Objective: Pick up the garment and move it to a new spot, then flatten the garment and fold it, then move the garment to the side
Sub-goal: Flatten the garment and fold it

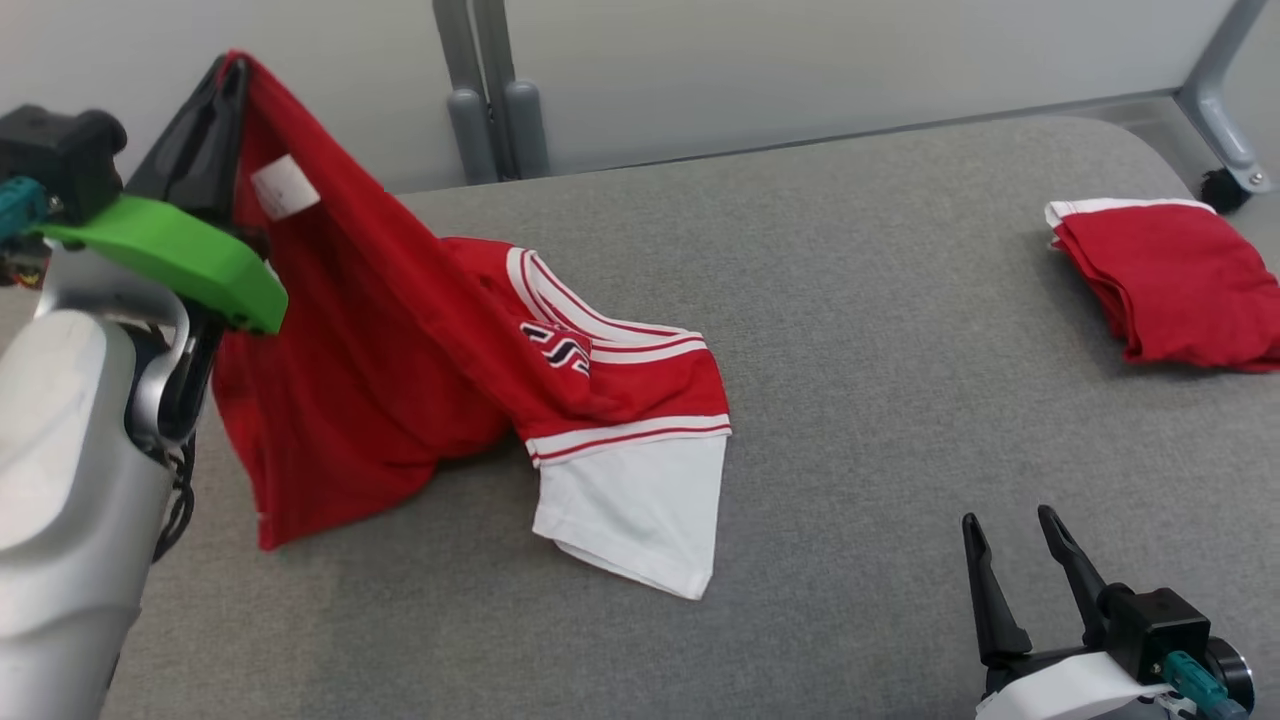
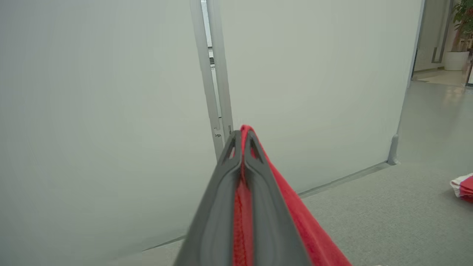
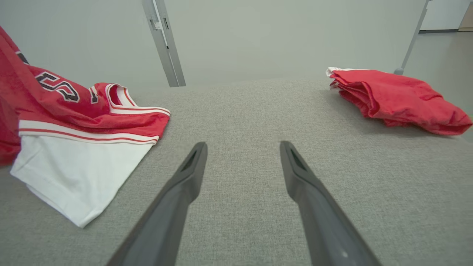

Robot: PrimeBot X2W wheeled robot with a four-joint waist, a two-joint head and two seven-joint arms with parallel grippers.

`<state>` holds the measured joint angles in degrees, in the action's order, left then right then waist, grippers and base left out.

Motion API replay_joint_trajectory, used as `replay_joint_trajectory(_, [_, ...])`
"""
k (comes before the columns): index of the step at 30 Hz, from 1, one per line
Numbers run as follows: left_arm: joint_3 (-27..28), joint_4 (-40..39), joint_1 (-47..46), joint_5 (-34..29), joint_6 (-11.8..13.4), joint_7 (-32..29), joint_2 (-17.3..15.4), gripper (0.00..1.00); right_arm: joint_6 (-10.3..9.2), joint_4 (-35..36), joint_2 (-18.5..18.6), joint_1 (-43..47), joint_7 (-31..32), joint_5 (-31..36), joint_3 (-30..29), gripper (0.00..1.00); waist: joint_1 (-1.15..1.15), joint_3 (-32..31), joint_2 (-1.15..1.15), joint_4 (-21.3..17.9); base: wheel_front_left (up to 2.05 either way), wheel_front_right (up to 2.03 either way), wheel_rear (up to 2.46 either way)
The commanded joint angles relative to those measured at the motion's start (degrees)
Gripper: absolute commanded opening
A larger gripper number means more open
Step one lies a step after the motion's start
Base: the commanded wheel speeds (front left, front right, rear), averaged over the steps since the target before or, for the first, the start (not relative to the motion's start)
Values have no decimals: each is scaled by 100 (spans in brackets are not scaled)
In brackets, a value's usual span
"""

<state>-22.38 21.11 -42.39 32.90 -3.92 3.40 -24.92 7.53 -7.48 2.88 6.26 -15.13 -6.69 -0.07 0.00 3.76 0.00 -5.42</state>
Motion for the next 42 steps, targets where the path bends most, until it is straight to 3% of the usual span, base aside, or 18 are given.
replay_joint_trajectory(1, [-29,95,-152,-52,-65,114,-15,0,-9,-15,6,-66,0,-40,13,100,0,243,0,-240,0,0,0])
replay_joint_trajectory(5, [-93,154,-159,-10,-171,382,10,0,-9,-28,9,34,0,-88,-27,100,0,198,0,-192,0,0,0])
replay_joint_trajectory(9, [-285,-212,582,319,-273,305,-11,0,-8,-28,6,149,0,-54,-111,100,0,64,0,56,0,0,0])
replay_joint_trajectory(16, [-618,-1382,2767,929,-200,16,-230,0,-8,32,7,289,0,78,-202,100,0,-94,0,812,0,0,0])
replay_joint_trajectory(20, [-796,-1574,3744,1129,-59,8,-270,0,-9,23,9,186,0,144,-88,100,0,-89,0,1162,0,0,0])
replay_joint_trajectory(27, [-755,-885,4449,1720,-88,273,162,0,-9,-35,10,113,0,198,-16,100,0,-60,0,1534,0,0,0])
replay_joint_trajectory(36, [-605,610,3965,2129,-296,759,570,0,-9,-96,10,193,0,247,60,100,0,-27,0,1582,0,0,0])
replay_joint_trajectory(38, [-556,859,3851,2060,-304,924,616,37,-9,-113,11,184,0,249,82,100,0,-26,0,1533,0,0,0])
replay_joint_trajectory(39, [-542,997,3819,2038,-313,981,655,96,-9,-124,12,182,0,246,92,100,0,-30,0,1502,0,0,0])
replay_joint_trajectory(42, [-495,1341,3757,1943,-310,1081,688,100,-9,-155,24,197,0,219,146,100,0,-48,0,1397,0,0,0])
